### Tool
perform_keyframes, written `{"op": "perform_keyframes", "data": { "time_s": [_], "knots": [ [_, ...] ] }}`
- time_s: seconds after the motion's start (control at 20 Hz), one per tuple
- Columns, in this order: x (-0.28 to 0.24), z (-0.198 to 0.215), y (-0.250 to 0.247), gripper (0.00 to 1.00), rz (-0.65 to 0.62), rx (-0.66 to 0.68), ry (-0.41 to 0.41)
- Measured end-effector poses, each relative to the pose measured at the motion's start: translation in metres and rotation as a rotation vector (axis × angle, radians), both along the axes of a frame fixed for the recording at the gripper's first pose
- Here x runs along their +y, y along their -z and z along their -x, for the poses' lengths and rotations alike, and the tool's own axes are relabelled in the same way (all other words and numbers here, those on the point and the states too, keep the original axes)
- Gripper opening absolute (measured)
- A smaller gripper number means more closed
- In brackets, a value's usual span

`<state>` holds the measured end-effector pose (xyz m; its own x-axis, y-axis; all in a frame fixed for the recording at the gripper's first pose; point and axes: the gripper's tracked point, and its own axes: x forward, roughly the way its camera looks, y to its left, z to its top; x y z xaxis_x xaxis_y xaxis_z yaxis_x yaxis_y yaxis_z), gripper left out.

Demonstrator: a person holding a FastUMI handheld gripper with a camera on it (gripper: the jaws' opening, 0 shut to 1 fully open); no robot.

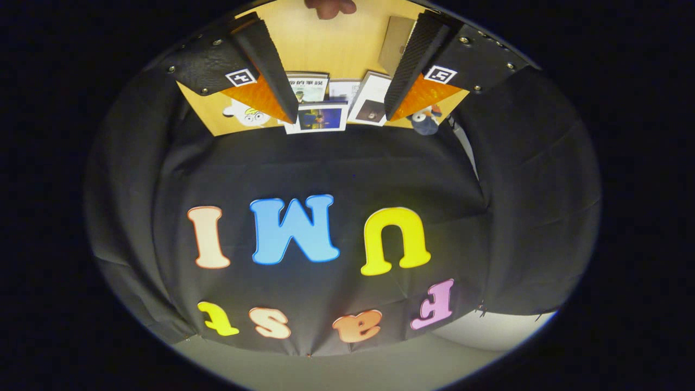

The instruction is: Open the storage box then place both shoes into the box .Put the left shoe in first, then the right shoe, with the right side of both shoes facing outward in a uniform manner.

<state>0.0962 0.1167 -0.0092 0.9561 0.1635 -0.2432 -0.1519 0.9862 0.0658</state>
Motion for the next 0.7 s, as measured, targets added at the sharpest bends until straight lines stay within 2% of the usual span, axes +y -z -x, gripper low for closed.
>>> {"op": "perform_keyframes", "data": {
  "time_s": [0.2, 0.3, 0.45, 0.7],
  "knots": [
    [-0.038, 0.018, -0.059, 0.97, -0.014, -0.218, 0.079],
    [-0.057, 0.028, -0.061, 0.97, 0.005, -0.275, 0.091],
    [-0.062, 0.039, -0.067, 0.96, 0.012, -0.287, 0.08],
    [-0.075, 0.034, -0.056, 0.96, 0.008, -0.269, 0.067]
  ]
}}
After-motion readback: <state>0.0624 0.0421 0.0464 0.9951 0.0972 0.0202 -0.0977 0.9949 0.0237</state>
